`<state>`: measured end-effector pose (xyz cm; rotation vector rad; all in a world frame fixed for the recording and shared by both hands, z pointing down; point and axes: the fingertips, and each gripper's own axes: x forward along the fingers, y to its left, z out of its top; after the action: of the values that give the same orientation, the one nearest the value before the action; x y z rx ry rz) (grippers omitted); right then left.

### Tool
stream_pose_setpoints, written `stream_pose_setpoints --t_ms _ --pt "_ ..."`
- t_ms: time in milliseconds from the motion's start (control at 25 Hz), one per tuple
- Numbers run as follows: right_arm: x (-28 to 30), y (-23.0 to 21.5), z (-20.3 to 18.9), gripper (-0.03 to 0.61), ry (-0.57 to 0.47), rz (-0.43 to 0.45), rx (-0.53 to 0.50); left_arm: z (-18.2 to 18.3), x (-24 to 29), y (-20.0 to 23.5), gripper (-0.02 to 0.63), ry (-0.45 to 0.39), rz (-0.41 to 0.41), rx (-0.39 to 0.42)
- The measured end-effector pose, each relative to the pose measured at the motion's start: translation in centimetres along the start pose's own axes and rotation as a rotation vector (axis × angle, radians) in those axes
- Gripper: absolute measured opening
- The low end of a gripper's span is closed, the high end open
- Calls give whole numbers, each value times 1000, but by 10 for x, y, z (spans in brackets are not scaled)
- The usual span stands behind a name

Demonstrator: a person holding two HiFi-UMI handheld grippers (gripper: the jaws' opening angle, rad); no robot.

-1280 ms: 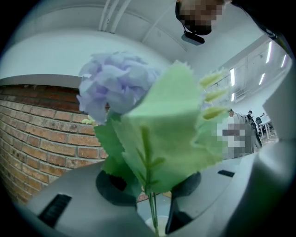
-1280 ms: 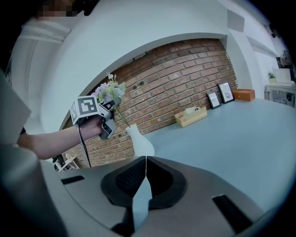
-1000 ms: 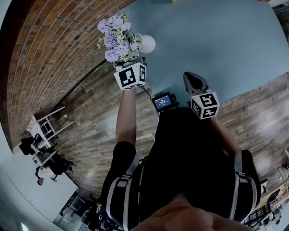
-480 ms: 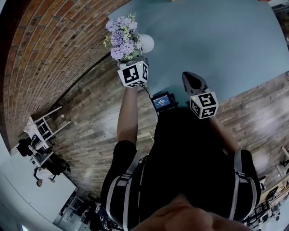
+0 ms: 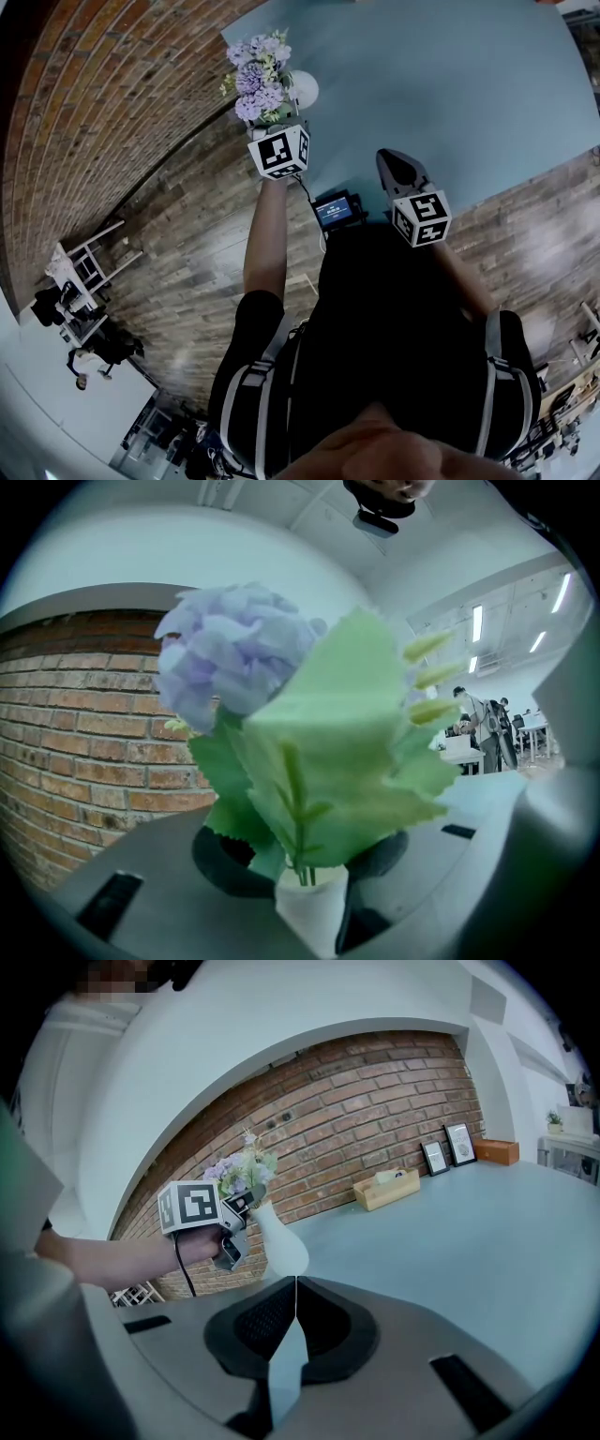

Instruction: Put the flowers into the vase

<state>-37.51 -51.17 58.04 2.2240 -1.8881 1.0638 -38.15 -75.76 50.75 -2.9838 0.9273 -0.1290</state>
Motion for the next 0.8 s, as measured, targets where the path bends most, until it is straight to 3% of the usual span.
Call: stream_pose_setpoints --t_ms 560,800 --pt "5 1 2 18 10 6 -5 -15 5 3 169 32 -6 1" --pt "2 3 -2 18 -2 14 -3 -18 0 0 204 47 -20 4"
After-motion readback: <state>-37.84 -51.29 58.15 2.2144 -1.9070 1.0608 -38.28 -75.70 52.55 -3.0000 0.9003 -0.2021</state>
